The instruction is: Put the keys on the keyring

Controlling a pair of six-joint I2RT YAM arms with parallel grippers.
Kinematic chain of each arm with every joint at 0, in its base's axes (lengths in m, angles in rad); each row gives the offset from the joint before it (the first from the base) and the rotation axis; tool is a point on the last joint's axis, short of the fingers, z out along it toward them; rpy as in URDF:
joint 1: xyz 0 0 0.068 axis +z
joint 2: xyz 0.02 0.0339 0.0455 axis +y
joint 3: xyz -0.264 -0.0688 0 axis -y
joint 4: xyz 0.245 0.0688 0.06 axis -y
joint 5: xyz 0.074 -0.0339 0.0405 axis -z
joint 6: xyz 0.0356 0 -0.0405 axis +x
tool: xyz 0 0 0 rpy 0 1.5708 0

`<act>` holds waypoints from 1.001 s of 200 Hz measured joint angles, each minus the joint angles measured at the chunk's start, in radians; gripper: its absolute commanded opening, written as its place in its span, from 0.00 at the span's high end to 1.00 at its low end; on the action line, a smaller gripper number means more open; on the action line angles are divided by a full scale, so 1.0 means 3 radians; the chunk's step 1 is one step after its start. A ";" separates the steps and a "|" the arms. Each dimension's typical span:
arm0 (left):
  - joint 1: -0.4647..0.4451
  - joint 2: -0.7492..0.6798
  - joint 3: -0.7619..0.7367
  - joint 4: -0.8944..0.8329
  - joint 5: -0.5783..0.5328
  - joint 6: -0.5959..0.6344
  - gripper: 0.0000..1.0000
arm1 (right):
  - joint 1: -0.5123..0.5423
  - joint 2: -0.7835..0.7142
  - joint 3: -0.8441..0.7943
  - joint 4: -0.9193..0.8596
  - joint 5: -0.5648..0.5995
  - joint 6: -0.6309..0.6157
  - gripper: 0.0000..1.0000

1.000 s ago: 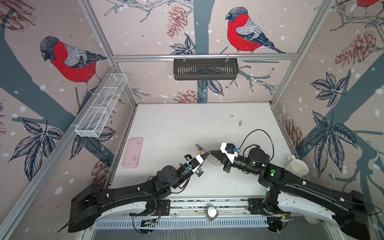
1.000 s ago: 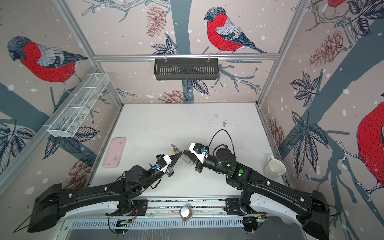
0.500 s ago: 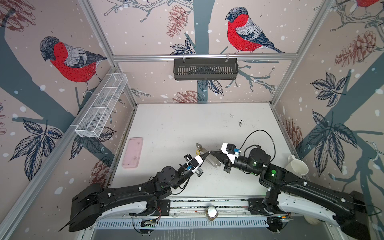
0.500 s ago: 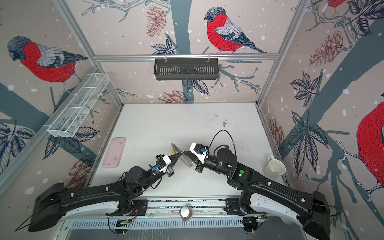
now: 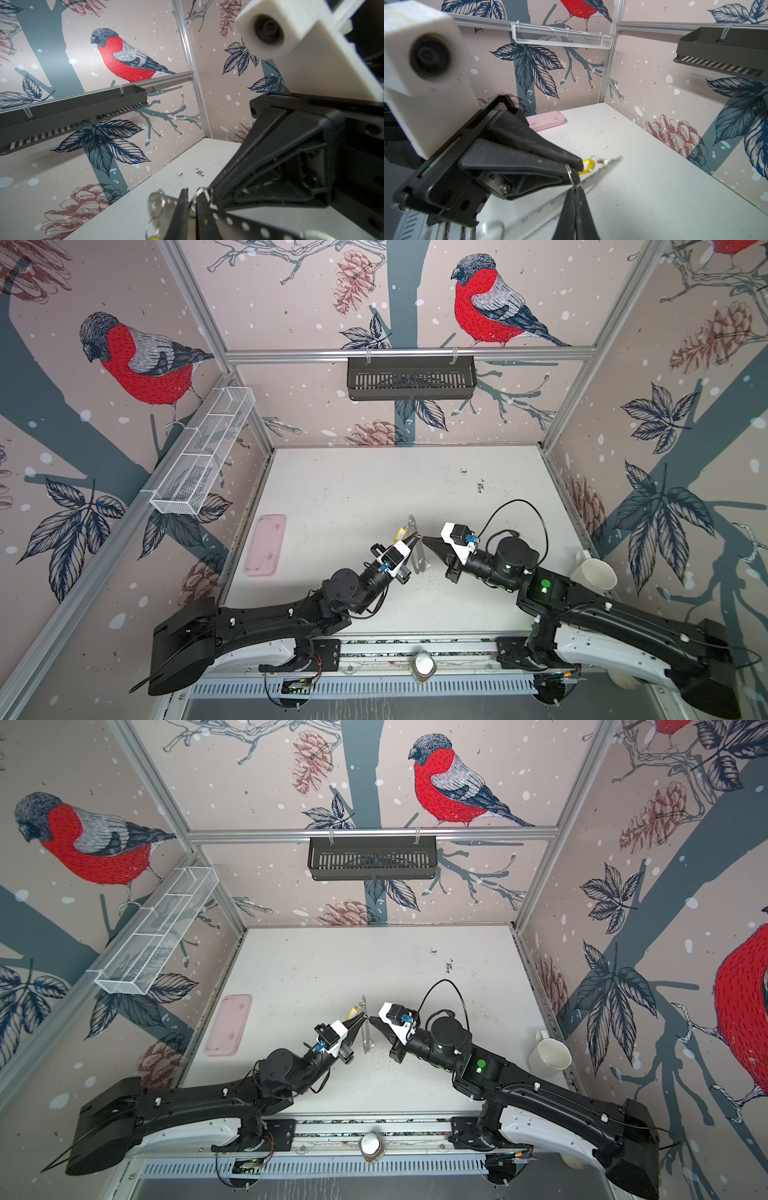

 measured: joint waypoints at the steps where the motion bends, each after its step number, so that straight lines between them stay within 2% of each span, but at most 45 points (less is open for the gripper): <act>1: 0.0004 0.0000 0.0000 -0.0003 -0.0022 -0.0001 0.94 | 0.0001 0.0000 0.0000 0.0001 -0.0008 0.0000 1.00; 22: 0.0014 0.0001 0.0000 -0.0052 -0.0144 0.0003 1.00 | 0.0032 0.0011 0.0011 0.0014 -0.0160 -0.0006 1.00; 88: 0.0015 -0.0045 -0.0001 -0.0156 -0.0104 0.0001 1.00 | 0.0036 0.0004 0.0011 0.0014 -0.0195 -0.0006 1.00; 159: 0.0015 -0.0086 0.0000 -0.0317 0.0057 0.0001 1.00 | -0.0041 -0.0135 0.0010 0.0011 0.0197 0.0079 1.00; 200: 0.0015 -0.0086 0.0000 -0.0323 0.0081 0.0001 1.00 | -0.0134 -0.0097 0.0013 -0.0088 0.0228 0.0121 0.86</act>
